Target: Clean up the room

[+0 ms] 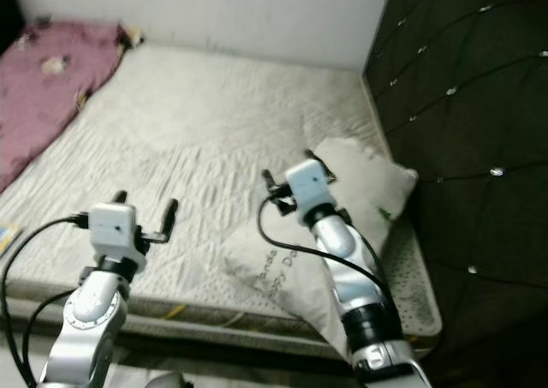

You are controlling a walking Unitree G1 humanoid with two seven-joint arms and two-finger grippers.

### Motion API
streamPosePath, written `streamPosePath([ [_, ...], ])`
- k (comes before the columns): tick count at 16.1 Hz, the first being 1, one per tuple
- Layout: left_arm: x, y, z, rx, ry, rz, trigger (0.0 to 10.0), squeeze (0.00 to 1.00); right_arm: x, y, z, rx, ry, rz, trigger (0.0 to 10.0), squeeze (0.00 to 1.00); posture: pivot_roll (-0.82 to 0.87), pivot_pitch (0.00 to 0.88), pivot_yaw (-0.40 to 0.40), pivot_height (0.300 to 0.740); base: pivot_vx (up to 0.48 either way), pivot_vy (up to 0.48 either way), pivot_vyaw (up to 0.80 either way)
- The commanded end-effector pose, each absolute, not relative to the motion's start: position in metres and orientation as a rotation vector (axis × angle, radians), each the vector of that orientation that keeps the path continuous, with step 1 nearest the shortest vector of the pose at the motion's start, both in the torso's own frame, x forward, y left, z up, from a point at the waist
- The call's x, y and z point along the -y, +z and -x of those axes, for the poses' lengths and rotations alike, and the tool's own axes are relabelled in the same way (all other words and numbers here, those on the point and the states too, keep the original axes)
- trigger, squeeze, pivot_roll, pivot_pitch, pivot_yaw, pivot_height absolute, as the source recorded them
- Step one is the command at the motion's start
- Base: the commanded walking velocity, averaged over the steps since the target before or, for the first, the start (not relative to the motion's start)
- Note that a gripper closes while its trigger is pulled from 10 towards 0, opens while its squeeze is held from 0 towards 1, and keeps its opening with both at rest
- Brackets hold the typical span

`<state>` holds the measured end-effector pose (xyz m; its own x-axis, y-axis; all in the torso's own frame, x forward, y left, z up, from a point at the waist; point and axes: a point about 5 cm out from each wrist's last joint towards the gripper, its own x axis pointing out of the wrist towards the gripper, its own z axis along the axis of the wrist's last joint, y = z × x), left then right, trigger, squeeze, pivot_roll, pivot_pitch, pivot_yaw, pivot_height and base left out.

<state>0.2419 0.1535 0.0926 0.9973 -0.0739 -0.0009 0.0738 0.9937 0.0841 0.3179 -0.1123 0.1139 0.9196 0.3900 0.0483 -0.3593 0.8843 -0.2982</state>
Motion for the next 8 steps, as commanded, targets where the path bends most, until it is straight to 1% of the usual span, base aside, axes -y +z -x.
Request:
streamPosePath([
  [1,-0.1493,0.0931,-0.2427,0.001,-0.081,-0.081,10.0,0.00,0.1215,0.1148,-0.3198,0.100,0.364,0.288,10.0,0.00,0.01,0.000,-0.057,0.740,0.000,0.000,0.00],
  [4,-0.1481,0.0925,-0.2429,0.000,-0.085,-0.104,10.0,0.00,0.1229,0.1145,-0.3207,0.098,0.356,0.283,10.0,0.00,0.01,0.000,-0.055,0.740,0.000,0.000,-0.80],
  [5,-0.1481,0.0923,-0.2429,0.000,-0.086,-0.103,10.0,0.00,0.1229,0.1145,-0.3208,0.098,0.354,0.282,10.0,0.00,0.01,0.000,-0.055,0.740,0.000,0.000,-0.52],
  [8,-0.1479,0.0922,-0.2429,-0.001,-0.086,-0.100,10.0,0.00,0.1229,0.1141,-0.3204,0.096,0.355,0.284,10.0,0.00,0.01,0.000,-0.056,0.740,0.000,-0.409,0.00],
])
